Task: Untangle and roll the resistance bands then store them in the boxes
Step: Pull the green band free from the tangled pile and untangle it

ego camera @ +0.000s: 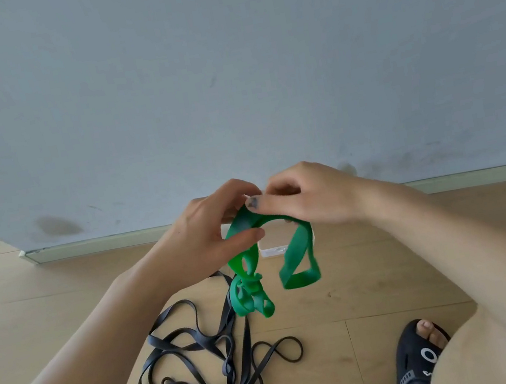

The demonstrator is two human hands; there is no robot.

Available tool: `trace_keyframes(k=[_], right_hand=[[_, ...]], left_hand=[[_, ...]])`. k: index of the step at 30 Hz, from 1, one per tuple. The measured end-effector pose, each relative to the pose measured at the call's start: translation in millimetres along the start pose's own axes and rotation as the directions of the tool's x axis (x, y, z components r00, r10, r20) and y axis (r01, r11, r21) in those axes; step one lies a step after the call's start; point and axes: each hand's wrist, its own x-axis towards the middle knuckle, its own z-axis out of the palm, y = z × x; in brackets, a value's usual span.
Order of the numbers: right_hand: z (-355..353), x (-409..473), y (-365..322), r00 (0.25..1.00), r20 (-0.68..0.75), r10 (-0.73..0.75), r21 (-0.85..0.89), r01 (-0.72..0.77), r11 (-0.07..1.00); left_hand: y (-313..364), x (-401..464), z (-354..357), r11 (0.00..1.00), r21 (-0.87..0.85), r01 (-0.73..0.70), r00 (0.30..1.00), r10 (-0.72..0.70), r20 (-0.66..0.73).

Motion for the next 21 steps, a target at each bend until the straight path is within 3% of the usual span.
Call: trace_keyframes(k=[5, 11, 17, 21], right_hand=[[4, 5, -4, 0.998, -0.052, -0.045, 0.072, 0.049, 0.996], [1, 1, -11, 0.997, -0.059, -0.052, 0.259, 0.065, 0.964], [-23, -7, -7, 0.99, -0.144, 0.003, 0.298, 0.041, 0.954], [-25, -8, -5, 0.989, -0.136, 0.056, 0.277, -0.016, 0.961]], left_hand=[[1, -1, 1, 0.996, -0.036, 0.086, 0.996, -0.087, -0.032], [-11, 0, 14, 0.973, 0.164, 0.163, 0.978, -0.18, 0.101], [-10, 0, 1, 0.977, -0.15, 0.153, 0.988, -0.15, 0.031], [-10, -1, -3, 0.975, -0.171, 0.142, 0.99, -0.142, 0.014]])
